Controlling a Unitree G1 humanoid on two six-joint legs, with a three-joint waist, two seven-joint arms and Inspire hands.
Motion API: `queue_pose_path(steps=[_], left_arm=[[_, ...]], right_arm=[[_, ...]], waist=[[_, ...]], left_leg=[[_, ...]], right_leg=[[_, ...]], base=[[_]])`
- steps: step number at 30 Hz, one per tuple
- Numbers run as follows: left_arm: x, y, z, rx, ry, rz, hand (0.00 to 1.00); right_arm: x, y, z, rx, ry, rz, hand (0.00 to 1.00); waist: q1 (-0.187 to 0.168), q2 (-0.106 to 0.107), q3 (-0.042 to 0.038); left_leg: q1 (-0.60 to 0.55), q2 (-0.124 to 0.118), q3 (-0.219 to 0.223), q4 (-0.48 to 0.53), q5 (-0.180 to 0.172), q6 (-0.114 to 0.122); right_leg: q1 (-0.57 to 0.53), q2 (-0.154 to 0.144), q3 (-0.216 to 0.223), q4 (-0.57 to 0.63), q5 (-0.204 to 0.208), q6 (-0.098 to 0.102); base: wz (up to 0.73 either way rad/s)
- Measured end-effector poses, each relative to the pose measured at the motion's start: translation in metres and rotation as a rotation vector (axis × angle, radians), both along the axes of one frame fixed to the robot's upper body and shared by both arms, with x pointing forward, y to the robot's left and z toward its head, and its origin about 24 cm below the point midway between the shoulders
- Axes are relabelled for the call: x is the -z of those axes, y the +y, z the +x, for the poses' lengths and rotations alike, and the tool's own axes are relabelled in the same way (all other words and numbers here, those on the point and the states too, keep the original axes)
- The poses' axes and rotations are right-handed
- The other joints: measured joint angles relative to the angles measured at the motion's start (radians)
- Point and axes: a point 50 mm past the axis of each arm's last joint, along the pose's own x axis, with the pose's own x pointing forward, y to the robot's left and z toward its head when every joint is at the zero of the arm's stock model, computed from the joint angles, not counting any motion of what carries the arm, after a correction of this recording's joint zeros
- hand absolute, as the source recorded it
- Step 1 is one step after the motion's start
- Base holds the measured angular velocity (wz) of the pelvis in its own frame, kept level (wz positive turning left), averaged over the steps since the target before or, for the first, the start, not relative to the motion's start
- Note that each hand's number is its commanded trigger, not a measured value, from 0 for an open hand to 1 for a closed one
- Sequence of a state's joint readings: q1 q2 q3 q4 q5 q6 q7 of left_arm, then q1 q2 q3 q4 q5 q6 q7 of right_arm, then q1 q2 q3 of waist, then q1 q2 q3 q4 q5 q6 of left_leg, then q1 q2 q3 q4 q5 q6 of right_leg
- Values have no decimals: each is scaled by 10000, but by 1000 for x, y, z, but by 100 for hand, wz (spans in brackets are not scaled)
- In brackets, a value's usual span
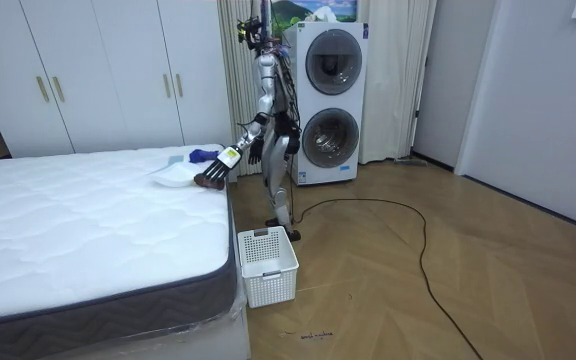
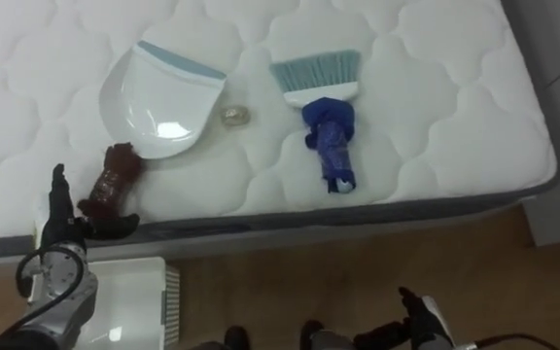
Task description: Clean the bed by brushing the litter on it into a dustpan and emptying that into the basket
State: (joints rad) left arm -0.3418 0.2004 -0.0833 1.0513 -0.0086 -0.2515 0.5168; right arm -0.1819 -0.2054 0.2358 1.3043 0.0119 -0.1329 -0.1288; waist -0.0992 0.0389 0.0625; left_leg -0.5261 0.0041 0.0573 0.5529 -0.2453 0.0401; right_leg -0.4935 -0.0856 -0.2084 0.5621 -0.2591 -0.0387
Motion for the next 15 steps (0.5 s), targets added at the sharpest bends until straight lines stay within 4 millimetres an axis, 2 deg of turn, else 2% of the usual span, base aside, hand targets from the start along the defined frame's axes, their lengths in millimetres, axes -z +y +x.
queue_pose_path(steps=[10, 11, 12, 15], left_arm=[[-3, -1, 7, -267, -164, -940, 0], [-4, -2, 9, -242, -182, -940, 0], [-5, -1, 10, -228, -148, -925, 0], [-3, -1, 10, -172, -1, -940, 0]], right_arm=[[-1, 1, 2, 181, -140, 156, 0], [-1, 2, 2, 193, -178, 178, 0], [-1, 3, 3, 199, -240, 152, 0], [-2, 5, 5, 232, -344, 181, 0]], waist=[[-158, -37, 19], [-166, -68, 31], [-165, -142, 76], [-172, -211, 110]], left_leg=[[-508, -8, 20, 485, -3, -3], [-587, 18, 101, 516, -5, 2], [-642, 67, 258, 545, -4, 4], [-886, 137, 287, 784, -28, 9]], right_leg=[[-510, -172, -117, 602, -164, -113], [-595, -183, -109, 686, -183, -108], [-702, -218, -84, 812, -214, -115], [-898, -193, -84, 1000, -265, -144]], base=[[2], [7], [7], [1]])
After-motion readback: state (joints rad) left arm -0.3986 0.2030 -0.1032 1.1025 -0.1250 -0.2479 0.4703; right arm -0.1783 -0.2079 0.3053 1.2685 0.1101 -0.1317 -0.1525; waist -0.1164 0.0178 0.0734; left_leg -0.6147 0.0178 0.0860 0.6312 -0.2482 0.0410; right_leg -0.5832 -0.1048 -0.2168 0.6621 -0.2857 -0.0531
